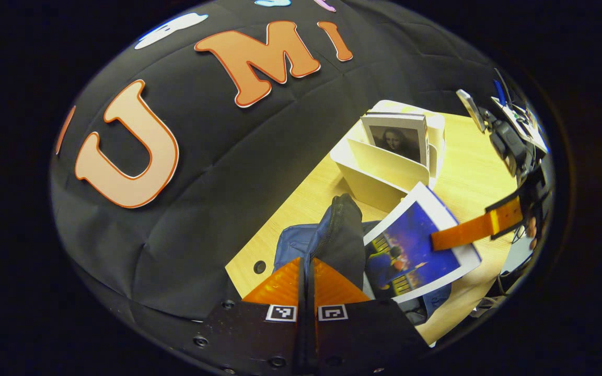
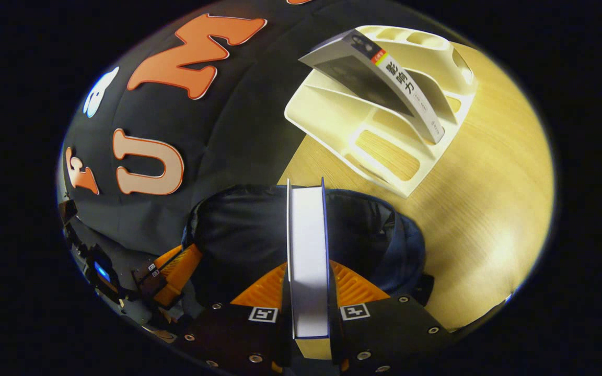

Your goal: Open the schoolbag, grab two books from the bookshelf and put them into the schoolbag.

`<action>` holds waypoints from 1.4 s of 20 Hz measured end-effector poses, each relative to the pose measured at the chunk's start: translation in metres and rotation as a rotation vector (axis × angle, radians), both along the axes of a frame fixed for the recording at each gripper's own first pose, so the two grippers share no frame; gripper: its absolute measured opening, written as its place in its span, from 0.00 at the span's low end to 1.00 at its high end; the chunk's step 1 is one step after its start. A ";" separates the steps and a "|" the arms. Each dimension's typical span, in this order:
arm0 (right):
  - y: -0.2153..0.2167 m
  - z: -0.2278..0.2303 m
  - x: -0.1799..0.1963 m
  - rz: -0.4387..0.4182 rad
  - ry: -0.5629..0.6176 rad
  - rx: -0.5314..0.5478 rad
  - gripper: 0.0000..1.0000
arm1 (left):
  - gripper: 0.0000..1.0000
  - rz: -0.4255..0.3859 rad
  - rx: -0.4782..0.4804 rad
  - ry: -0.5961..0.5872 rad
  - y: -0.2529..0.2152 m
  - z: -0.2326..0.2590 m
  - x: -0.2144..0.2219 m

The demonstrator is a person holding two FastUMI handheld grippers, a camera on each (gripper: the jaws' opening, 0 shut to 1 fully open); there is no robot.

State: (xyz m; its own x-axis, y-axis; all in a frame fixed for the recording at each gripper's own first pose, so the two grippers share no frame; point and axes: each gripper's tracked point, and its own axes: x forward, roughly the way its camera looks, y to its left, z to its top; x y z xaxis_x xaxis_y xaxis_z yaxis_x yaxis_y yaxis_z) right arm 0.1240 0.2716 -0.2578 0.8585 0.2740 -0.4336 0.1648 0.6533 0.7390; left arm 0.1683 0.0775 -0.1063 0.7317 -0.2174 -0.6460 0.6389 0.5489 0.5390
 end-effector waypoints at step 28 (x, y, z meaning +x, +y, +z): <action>0.046 -0.066 0.053 0.093 0.290 -0.152 0.91 | 0.01 0.023 -0.035 0.088 0.003 -0.021 0.004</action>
